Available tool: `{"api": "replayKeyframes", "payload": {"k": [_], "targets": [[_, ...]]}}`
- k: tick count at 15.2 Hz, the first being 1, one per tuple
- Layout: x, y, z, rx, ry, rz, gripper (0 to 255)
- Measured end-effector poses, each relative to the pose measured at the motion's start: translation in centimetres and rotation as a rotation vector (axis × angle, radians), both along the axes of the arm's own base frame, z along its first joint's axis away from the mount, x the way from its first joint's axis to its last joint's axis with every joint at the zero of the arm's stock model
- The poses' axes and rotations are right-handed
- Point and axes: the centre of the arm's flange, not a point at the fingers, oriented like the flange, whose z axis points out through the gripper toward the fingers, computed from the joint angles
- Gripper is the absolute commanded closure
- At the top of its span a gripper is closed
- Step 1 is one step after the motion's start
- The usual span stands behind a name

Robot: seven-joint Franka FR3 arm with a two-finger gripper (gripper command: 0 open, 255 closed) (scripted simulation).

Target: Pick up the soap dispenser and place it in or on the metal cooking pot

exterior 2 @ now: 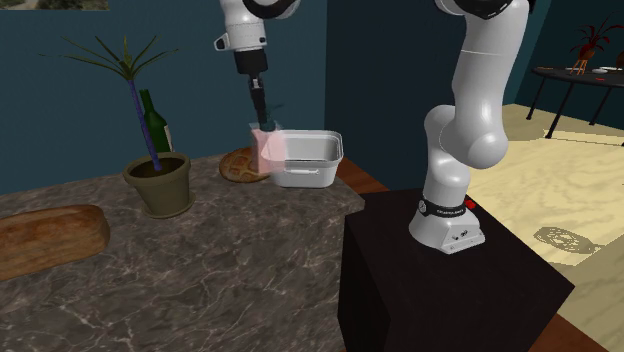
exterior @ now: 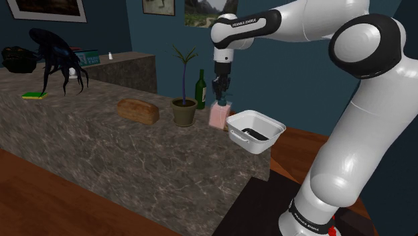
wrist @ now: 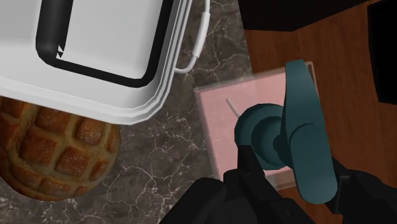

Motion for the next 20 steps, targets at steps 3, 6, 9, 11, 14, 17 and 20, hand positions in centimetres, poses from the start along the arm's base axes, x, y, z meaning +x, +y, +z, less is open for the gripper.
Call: {"api": "replayKeyframes", "payload": {"k": [3,6,9,11,14,17,20], "targets": [[0.1,0.0,1.6,0.0,0.0,0.0,255],[-0.1,-0.1,3.1,0.0,0.0,0.0,255],[-0.2,-0.1,4.8,0.0,0.0,0.0,255],[-0.4,-0.6,5.5,0.0,0.0,0.0,255],[-2.0,-3.3,6.6,0.0,0.0,-0.001,255],[-4.2,-6.7,7.4,0.0,0.0,-0.001,255],[-6.4,-9.7,9.0,0.0,0.0,-0.001,255]]}}
